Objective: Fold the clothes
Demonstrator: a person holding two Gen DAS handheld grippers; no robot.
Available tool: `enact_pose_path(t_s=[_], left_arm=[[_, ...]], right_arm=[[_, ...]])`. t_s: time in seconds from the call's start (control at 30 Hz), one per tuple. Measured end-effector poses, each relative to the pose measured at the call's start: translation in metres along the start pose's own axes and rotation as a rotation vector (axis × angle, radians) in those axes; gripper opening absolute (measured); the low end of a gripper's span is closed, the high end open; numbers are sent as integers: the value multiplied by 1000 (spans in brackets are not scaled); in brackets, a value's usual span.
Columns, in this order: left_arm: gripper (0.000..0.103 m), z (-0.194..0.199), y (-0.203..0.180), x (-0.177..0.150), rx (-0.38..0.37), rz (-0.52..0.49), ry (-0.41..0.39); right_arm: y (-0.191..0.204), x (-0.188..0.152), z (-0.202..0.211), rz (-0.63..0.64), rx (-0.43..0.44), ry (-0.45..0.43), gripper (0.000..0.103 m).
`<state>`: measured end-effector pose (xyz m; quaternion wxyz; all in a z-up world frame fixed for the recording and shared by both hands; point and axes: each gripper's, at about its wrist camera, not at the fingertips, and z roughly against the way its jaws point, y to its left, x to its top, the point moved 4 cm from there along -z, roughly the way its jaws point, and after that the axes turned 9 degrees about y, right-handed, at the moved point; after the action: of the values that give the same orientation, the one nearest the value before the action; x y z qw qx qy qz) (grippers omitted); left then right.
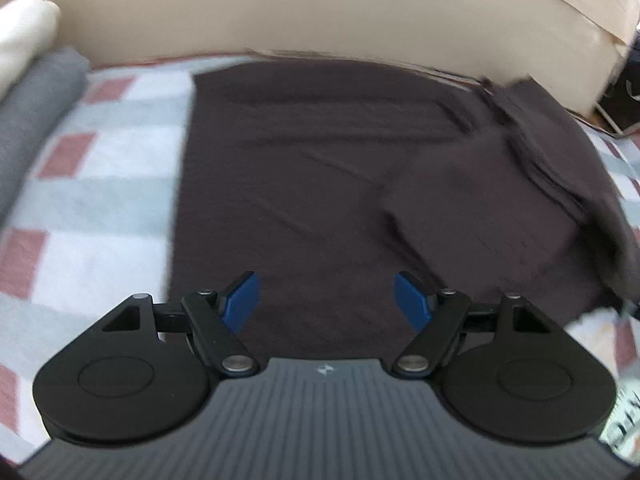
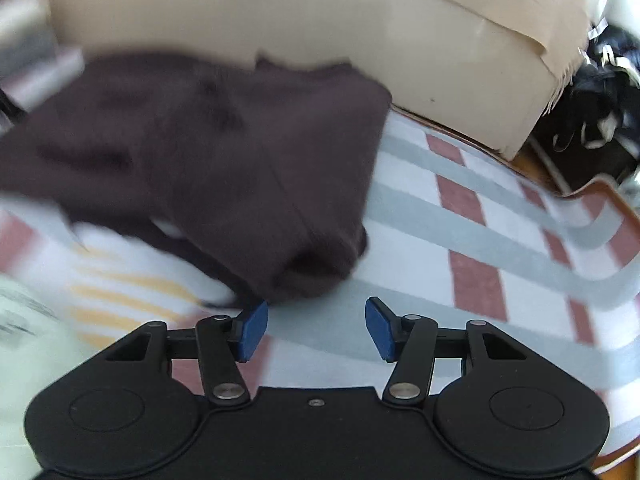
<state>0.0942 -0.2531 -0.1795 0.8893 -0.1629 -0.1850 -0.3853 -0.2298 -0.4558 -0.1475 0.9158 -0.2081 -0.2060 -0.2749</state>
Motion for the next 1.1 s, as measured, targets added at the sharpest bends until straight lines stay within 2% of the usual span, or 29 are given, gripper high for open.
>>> enact_pose_path(t_s=[0.07, 0.1, 0.13, 0.2, 0.27, 0.3, 0.47, 0.5, 0.6, 0.63, 0.67, 0.7, 0.73, 0.77, 0.8, 0.83, 0.93, 0.97, 1.07, 1.1], left_arm=[[75, -4, -7, -13, -18, -6, 17], [75, -6, -7, -18, -21, -5, 24], [75, -6, -7, -22, -21, -1, 27], [75, -6, -4, -28, -10, 11, 33], [75, -7, 1, -31, 8, 30, 50], [75, -7, 1, -33, 6, 39, 63], [75, -4, -2, -35, 19, 33, 73], [76, -4, -1, -35, 23, 35, 76], [76, -2, 0, -35, 21, 54, 77], [76, 0, 1, -36, 19, 62, 77], [76, 1, 3, -37, 14, 75, 76], [78, 2, 5, -38, 7, 80, 73], [81, 2, 6, -38, 3, 76, 70], [86, 1, 5, -38, -1, 64, 68], [86, 0, 5, -38, -7, 51, 70], [86, 1, 5, -37, -5, 47, 73], [86, 11, 11, -35, 5, 77, 67], [84, 15, 13, -35, 8, 94, 63], [84, 24, 28, -40, -19, 158, 78], [84, 23, 31, -43, -27, 176, 94]], right_arm=[[-6, 8, -9, -34, 45, -53, 59], [-14, 14, -10, -76, 76, -75, 51], [-22, 20, -9, -124, 107, -93, 33], [-43, 28, -4, -249, 181, -148, 26], [-66, 26, 8, -402, 257, -218, 23], [-73, 22, 10, -443, 266, -225, 21], [-69, 16, 4, -423, 233, -186, 18], [-67, 15, 2, -417, 226, -178, 18], [-65, 16, -11, -455, 236, -156, 30], [-64, 15, -17, -465, 234, -141, 42], [-63, 14, -24, -475, 229, -124, 49], [-63, 13, -32, -491, 228, -116, 61], [-63, 12, -40, -510, 230, -110, 66], [-63, 12, -41, -516, 234, -120, 65], [-64, 13, -40, -518, 239, -134, 59], [-64, 14, -39, -520, 244, -148, 16], [-52, 21, 4, -420, 124, -249, 14], [-47, 21, 13, -389, 83, -255, 13], [-32, 17, 33, -299, -35, -243, 13], [-24, 15, 22, -227, -44, -173, 15]])
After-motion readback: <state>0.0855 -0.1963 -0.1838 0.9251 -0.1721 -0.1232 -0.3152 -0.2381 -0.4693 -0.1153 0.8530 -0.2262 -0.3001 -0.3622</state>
